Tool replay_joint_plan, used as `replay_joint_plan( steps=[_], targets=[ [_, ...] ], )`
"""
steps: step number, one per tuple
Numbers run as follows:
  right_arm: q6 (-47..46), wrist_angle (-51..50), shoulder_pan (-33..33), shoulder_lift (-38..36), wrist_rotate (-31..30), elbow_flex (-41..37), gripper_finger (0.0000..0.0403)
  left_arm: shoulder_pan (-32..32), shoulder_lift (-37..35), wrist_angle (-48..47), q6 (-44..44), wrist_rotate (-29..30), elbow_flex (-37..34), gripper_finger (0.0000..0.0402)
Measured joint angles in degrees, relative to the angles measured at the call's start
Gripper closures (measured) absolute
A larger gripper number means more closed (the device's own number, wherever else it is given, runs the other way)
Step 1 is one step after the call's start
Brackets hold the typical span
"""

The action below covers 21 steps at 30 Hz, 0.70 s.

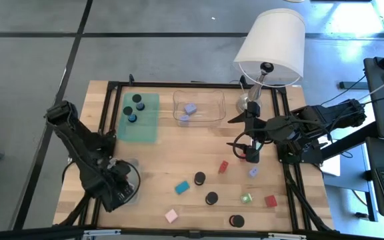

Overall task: Pick & Place Office items
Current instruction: Put the red digital timer into the gray bin

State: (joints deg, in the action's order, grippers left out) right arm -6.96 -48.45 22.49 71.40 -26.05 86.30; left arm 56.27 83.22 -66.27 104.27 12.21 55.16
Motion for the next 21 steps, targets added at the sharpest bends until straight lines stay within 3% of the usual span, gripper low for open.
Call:
replay_joint_plan(
  steps=[6, 12, 21],
  targets=[
    [-0.01, 0.0, 0.0, 0.0, 0.15, 0.0, 0.0052, 0.0, 0.02, 8.54, 0.18, 0.04, -5.95, 0.0256],
    [-0.01, 0.0, 0.0, 0.0, 0.16, 0.02, 0.0052, -0.11, 0.02, 8.74, 1.47, 0.07, -7.75, 0.0253],
    [0.0, 0.0, 0.0, 0.0, 0.14, 0.0, 0.0052, -0.11, 0.02, 8.73, -1.9, 0.14, -7.89, 0.0212]
  ],
)
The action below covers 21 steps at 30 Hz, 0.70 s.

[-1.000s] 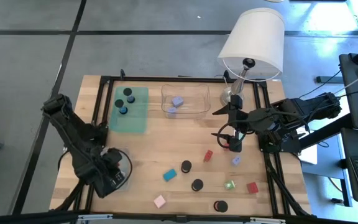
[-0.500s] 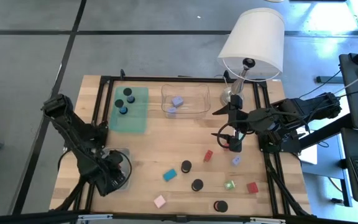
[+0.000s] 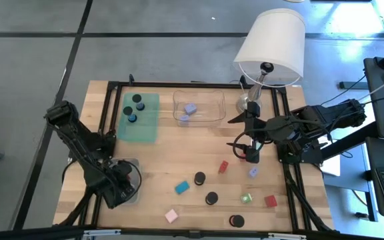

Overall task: Pick & Place Office items
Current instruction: Put the red digital timer into the gray bin, then put the blue digital timer into the gray bin

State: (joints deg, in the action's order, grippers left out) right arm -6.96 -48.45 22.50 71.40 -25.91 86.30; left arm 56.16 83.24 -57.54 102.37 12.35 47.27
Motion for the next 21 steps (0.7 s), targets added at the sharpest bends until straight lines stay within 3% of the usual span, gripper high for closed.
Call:
replay_joint_plan(
  steps=[9, 15, 21],
  targets=[
    [-0.01, 0.0, 0.0, 0.0, -0.01, 0.0, 0.0052, 0.0, 0.0, -0.78, -2.31, 1.04, 0.15, 0.019],
    [0.0, 0.02, -0.01, 0.0, -0.02, 0.02, 0.0052, 0.0, -1.52, -10.84, -6.61, 1.81, 6.13, 0.0165],
    [-0.02, 0.0, 0.01, 0.0, -0.02, 0.0, 0.0052, 0.0, -3.26, -17.2, -13.48, 10.61, 13.31, 0.0152]
  ],
)
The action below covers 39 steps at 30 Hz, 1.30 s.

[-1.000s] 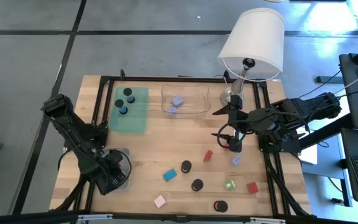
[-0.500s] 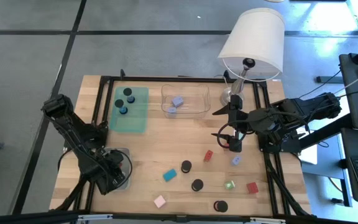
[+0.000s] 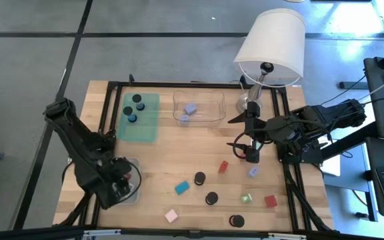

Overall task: Pick & Place Office items
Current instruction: Put the blue digital timer into the gray bin

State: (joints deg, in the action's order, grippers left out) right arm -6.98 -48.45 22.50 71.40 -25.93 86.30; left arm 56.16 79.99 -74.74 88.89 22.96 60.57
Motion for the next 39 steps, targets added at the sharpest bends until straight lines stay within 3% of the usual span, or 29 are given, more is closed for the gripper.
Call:
replay_joint_plan(
  steps=[7, 14, 22, 31, 39],
  targets=[
    [0.01, 0.0, -0.01, 0.0, -0.13, 0.0, 0.0052, -5.55, 0.09, 6.96, -5.08, 14.04, 2.08, 0.015],
    [0.01, 0.02, -0.01, 0.0, -0.13, 0.0, 0.0052, -17.0, 2.57, 27.49, -23.09, 7.88, 2.13, 0.015],
    [0.02, 0.0, 0.0, 0.0, -0.13, 0.0, 0.0052, -23.17, 10.67, 46.74, -29.32, 1.67, 2.13, 0.015],
    [0.0, 0.0, 0.0, 0.0, 0.02, 0.0, 0.0052, -23.25, 20.74, 61.99, -36.94, 2.36, 2.13, 0.015],
    [0.0, 0.02, 0.0, 0.0, 0.0, 0.0, 0.0052, -22.38, 27.64, 67.79, -45.43, 9.91, 2.13, 0.015]
  ],
)
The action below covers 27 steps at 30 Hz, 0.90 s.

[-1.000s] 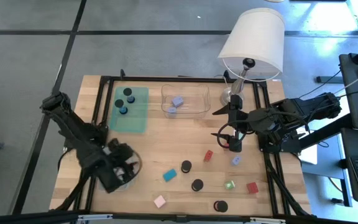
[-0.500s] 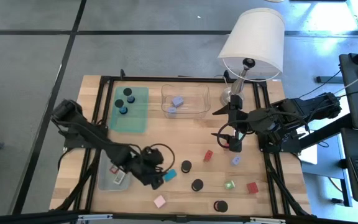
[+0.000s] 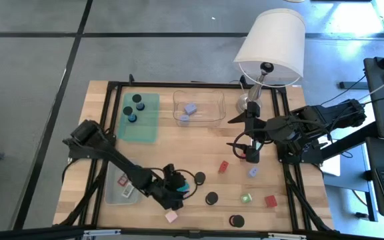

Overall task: Pick & Place Office items
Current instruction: Put the blue digital timer into the gray bin

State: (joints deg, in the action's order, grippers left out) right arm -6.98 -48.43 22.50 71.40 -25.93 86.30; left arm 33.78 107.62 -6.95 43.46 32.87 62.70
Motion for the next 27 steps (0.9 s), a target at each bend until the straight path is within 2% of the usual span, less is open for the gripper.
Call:
replay_joint_plan(
  steps=[7, 13, 22, 27],
  targets=[
    [0.02, -0.02, -0.01, 0.0, 0.0, 0.01, 0.0052, 1.16, 2.88, 1.27, 3.5, 3.36, 0.0, 0.015],
    [0.02, -0.02, 0.0, 0.0, -0.02, 0.0, 0.0052, 1.42, 4.25, -0.03, 6.71, 3.71, 0.0, 0.0148],
    [0.0, 0.0, -0.02, 0.0, -0.14, 0.02, 0.0052, 1.46, 6.99, -0.06, 8.29, 1.96, -0.02, 0.0085],
    [0.02, -0.02, 0.0, 0.0, -0.14, 0.0, 0.0052, 1.42, 7.4, -1.24, 11.49, 1.68, 0.17, 0.008]
  ],
)
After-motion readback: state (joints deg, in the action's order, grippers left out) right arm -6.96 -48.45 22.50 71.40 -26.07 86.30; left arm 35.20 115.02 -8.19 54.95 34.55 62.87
